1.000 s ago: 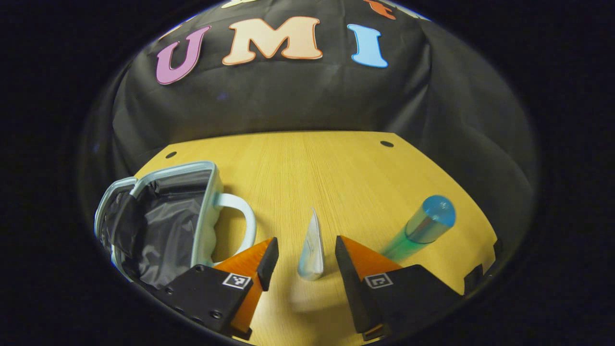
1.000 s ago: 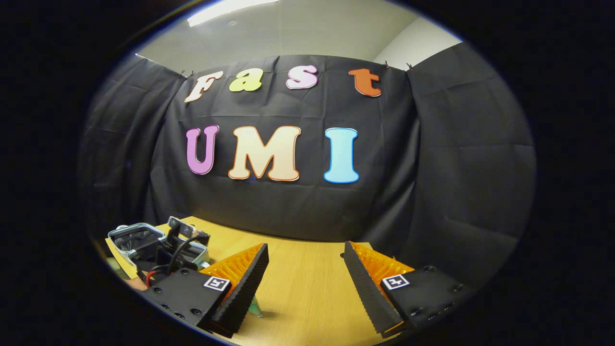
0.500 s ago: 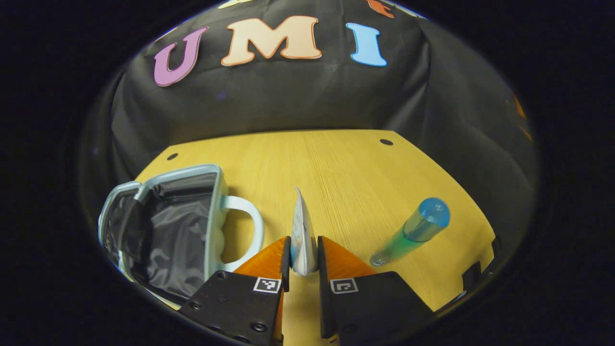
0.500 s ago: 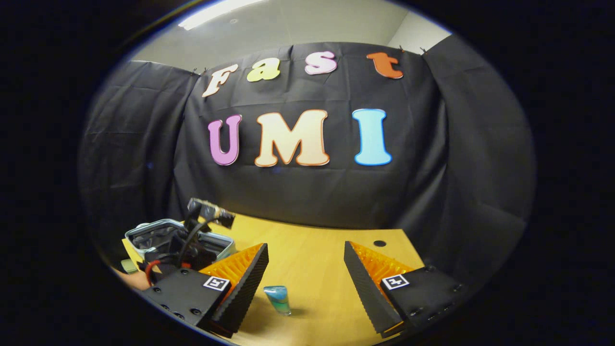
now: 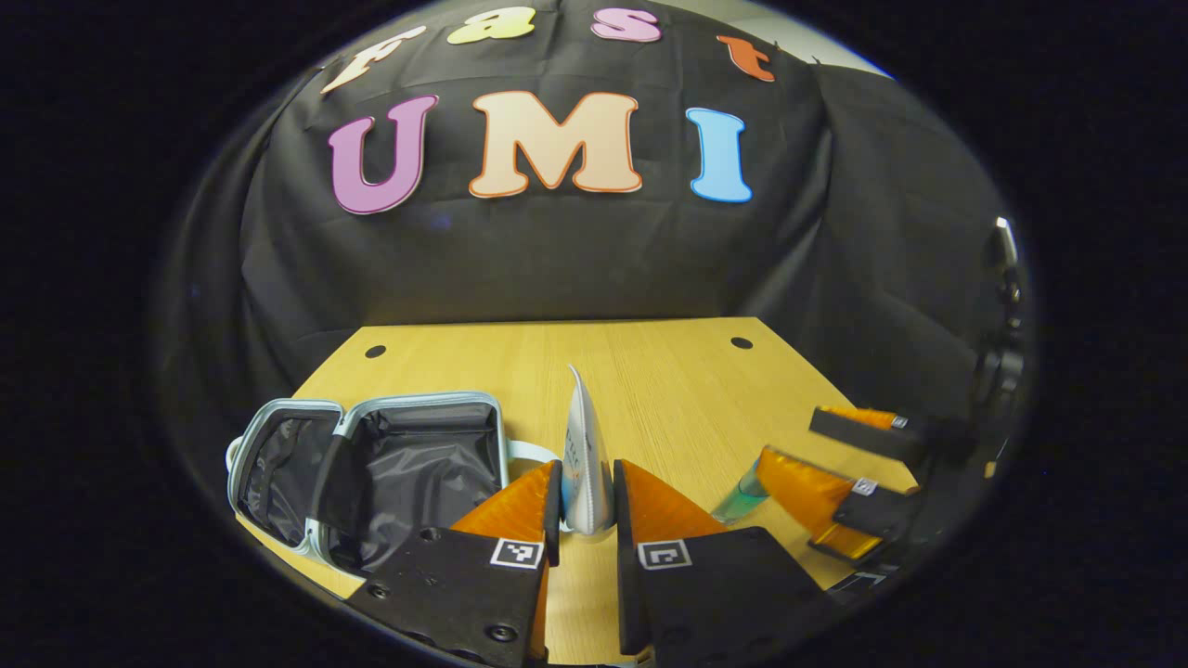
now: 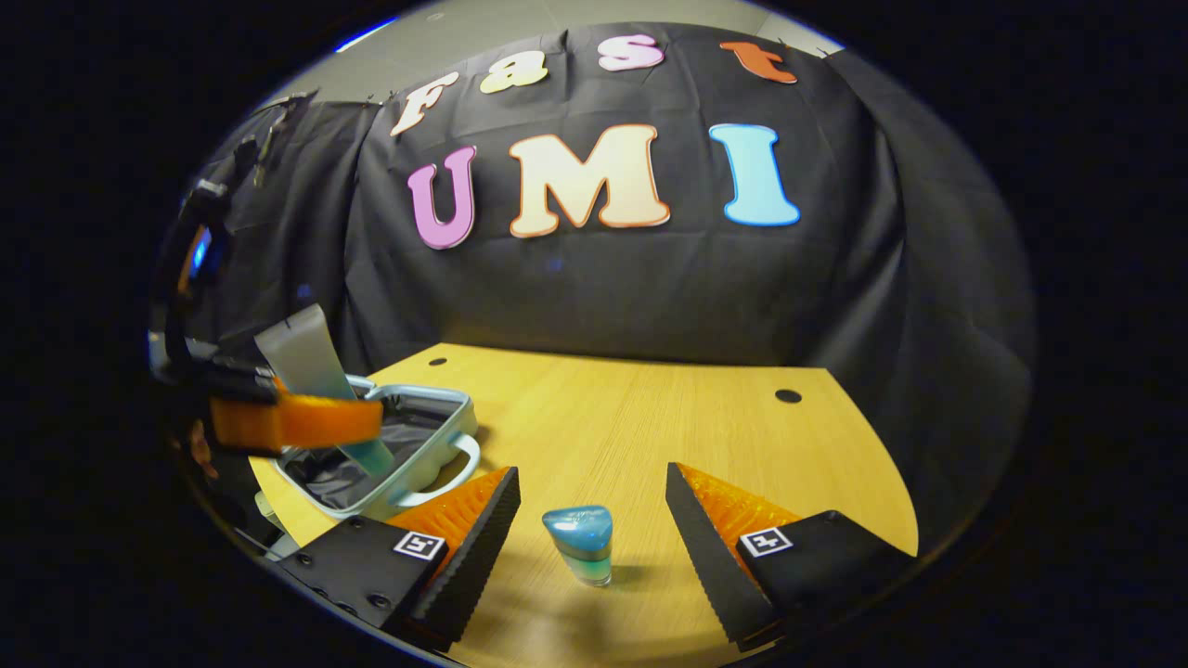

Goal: First open the suitcase, pack the skin care products into it, and then close the suitcase.

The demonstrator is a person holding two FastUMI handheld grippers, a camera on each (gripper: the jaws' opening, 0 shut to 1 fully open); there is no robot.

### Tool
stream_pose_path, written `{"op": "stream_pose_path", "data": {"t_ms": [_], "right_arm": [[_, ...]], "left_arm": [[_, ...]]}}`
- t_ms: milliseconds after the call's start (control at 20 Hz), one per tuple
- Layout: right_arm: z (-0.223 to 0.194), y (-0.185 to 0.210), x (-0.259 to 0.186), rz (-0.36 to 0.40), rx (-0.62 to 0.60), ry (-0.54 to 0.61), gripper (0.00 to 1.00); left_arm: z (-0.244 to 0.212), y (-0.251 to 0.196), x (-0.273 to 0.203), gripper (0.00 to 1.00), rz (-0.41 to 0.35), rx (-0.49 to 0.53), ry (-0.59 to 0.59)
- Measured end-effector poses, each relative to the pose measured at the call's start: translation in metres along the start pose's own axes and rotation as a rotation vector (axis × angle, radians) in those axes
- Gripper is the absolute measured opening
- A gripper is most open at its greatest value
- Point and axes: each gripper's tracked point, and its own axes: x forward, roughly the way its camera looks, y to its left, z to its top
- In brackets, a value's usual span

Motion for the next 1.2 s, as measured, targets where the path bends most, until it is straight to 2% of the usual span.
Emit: {"op": "stream_pose_path", "data": {"t_ms": [500,550,600,700,850,1050,1200], "right_arm": [[-0.070,0.010,0.038,0.009,-0.101,0.107,0.97],[-0.072,0.010,0.039,0.005,-0.109,0.112,0.85],[-0.072,0.006,0.040,-0.007,-0.119,0.106,0.78],[-0.070,0.008,0.044,0.000,-0.098,0.108,0.53],[-0.071,0.021,0.039,0.045,-0.062,0.142,0.41],[-0.039,0.051,0.020,0.101,-0.053,0.117,0.42],[-0.008,0.085,0.003,0.168,-0.055,0.081,0.42]], "left_arm": [[-0.002,0.041,-0.036,0.23,0.081,-0.014,0.014],[0.000,0.045,-0.039,0.22,0.089,-0.011,0.011],[-0.001,0.051,-0.041,0.22,0.099,-0.012,0.012],[-0.003,0.060,-0.042,0.23,0.114,-0.020,0.019],[-0.015,0.080,-0.041,0.23,0.132,-0.056,0.057],[-0.037,0.124,-0.032,0.22,0.195,-0.053,0.130],[-0.060,0.153,-0.017,0.23,0.215,-0.064,0.208]]}}
